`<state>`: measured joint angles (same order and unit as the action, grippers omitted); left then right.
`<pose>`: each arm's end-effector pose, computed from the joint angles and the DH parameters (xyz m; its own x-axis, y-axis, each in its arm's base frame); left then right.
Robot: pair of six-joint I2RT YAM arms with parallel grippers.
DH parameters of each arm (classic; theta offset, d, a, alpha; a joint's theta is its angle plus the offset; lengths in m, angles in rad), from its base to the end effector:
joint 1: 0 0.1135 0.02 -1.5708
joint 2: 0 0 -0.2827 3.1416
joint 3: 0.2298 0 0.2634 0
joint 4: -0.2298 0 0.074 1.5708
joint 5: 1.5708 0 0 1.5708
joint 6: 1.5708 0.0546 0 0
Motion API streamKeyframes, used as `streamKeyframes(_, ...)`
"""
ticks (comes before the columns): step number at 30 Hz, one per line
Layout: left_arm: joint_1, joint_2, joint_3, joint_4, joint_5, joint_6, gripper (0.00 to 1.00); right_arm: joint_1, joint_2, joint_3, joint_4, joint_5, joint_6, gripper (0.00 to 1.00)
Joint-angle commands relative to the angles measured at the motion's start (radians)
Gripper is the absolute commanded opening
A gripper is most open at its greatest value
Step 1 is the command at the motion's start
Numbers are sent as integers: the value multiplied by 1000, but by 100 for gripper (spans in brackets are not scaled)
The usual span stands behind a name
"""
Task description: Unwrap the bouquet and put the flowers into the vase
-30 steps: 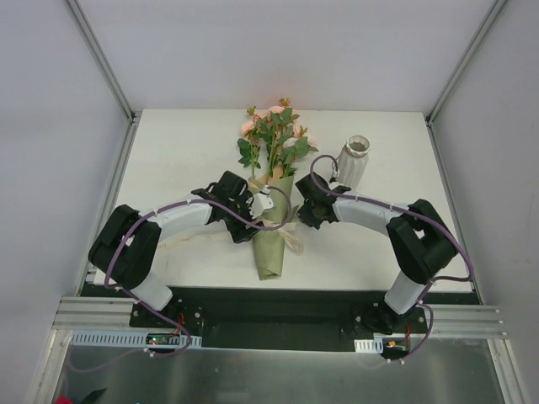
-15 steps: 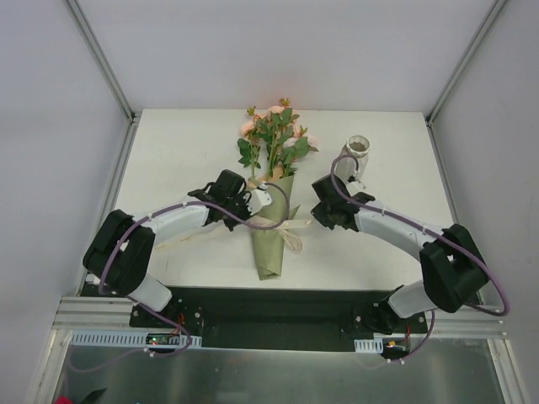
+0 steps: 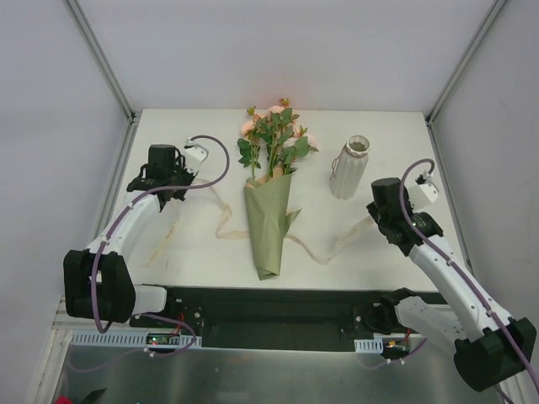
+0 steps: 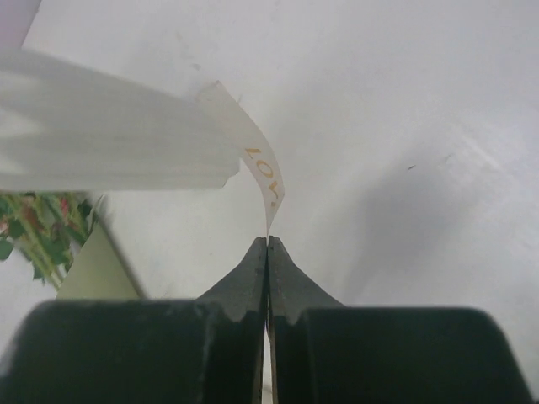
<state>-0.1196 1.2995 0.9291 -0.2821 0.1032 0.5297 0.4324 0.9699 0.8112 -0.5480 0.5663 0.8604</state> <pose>0.3041 -0.0422 0.2710 -0.4192 0.5566 -0.7173 0.4772 0.8072 0.3475 0.2068 0.0632 0.2874 -0.3717 0.5331 -0.7601 0.4579 0.8175 0.3494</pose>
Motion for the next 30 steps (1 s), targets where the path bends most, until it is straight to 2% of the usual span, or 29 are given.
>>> streamKeyframes(1, 82, -5, 28, -46, -82, -45, 0, -72, -95, -17, -139, 162, -89, 1)
streamKeyframes(3, 106, 9, 28, -54, -98, -71, 1, -132, -138, -27, -159, 178, -115, 1)
streamKeyframes(4, 112, 12, 25, -54, -97, -77, 22, -156, -148, -26, -177, 184, -141, 6)
streamKeyframes(5, 113, 12, 22, -55, -121, -92, 31, -202, -152, -24, -188, 184, -153, 14)
streamKeyframes(6, 113, 11, 22, -66, -132, -102, 47, -216, -152, -9, -191, 172, -178, 26)
streamKeyframes(7, 133, 6, 19, -72, -132, -109, 66, -224, -148, -1, -182, 167, -211, 47)
streamKeyframes(8, 133, -5, 17, -83, -128, -118, 99, -213, -136, 9, -161, 144, -303, 60)
streamKeyframes(10, 135, -23, 13, -115, -106, -131, 99, -169, -93, 46, -124, 84, -380, 88)
streamKeyframes(12, 135, -46, 16, -141, -70, -129, 99, 13, -53, 81, -122, 156, -475, 99)
streamKeyframes(13, 133, -57, 20, -176, -42, -129, 99, 90, -2, 133, -136, 191, -507, 97)
streamKeyframes(14, 132, -58, 39, -193, -30, -128, 99, 253, 19, 153, -129, 219, -593, 97)
streamKeyframes(16, 135, -71, 60, -253, -2, -128, 99, 423, 88, 189, -72, 253, -711, 97)
streamKeyframes(17, 135, -74, 85, -276, 6, -132, 99, 571, 113, 209, -47, 248, -772, 97)
streamKeyframes(20, 133, -89, 120, -341, 33, -142, 99, 779, 223, 261, -41, 213, -931, 97)
streamKeyframes(23, 135, -106, 129, -370, 46, -152, 99, 915, 306, 278, 3, 173, -1014, 97)
streamKeyframes(26, 138, -98, 129, -385, 50, -163, 99, 979, 383, 290, 55, 115, -1060, 97)
streamKeyframes(30, 140, -66, 117, -402, 67, -178, 99, 1003, 493, 327, 94, 60, -1115, 97)
